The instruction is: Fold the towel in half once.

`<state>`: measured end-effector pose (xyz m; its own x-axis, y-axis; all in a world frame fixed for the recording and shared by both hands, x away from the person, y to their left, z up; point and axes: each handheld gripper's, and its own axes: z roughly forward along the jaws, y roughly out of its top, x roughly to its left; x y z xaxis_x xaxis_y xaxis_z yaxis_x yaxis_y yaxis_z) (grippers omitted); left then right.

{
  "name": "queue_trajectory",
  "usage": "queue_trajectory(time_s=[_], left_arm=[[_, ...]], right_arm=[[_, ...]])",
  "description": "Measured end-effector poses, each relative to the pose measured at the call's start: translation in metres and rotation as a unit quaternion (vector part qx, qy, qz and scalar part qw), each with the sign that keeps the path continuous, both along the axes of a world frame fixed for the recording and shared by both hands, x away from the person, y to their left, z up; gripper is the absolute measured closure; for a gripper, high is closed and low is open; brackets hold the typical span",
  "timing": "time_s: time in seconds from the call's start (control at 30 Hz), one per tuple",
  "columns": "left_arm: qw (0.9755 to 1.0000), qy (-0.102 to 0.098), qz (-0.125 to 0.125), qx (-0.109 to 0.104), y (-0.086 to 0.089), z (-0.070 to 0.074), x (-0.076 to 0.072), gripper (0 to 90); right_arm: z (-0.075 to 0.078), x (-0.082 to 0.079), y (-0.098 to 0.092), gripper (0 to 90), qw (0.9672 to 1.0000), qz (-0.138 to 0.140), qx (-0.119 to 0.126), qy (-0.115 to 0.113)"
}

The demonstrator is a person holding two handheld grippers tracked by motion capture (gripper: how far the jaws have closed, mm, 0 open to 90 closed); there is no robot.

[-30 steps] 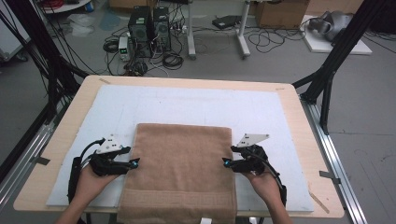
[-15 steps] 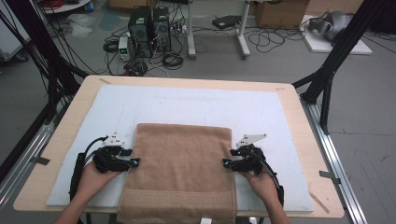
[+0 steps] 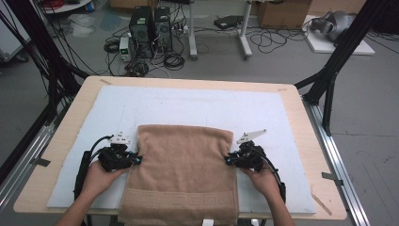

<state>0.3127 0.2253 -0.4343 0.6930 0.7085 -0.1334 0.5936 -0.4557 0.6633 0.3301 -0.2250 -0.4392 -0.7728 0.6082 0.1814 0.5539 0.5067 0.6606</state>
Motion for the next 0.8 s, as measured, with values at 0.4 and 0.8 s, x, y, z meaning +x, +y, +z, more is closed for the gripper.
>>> queue_trajectory(time_s=[0.4,0.8], left_arm=[[0.9992,-0.037,0.016,0.007,-0.004,0.007,0.002,83.3],[0.9963,-0.07,0.049,0.008,-0.011,0.029,0.034,83.3]], right_arm=[[0.007,0.002,0.001,82.5,0.9997,0.011,-0.013,-0.02],[0.032,0.027,0.001,82.6,0.9985,-0.01,-0.021,-0.049]])
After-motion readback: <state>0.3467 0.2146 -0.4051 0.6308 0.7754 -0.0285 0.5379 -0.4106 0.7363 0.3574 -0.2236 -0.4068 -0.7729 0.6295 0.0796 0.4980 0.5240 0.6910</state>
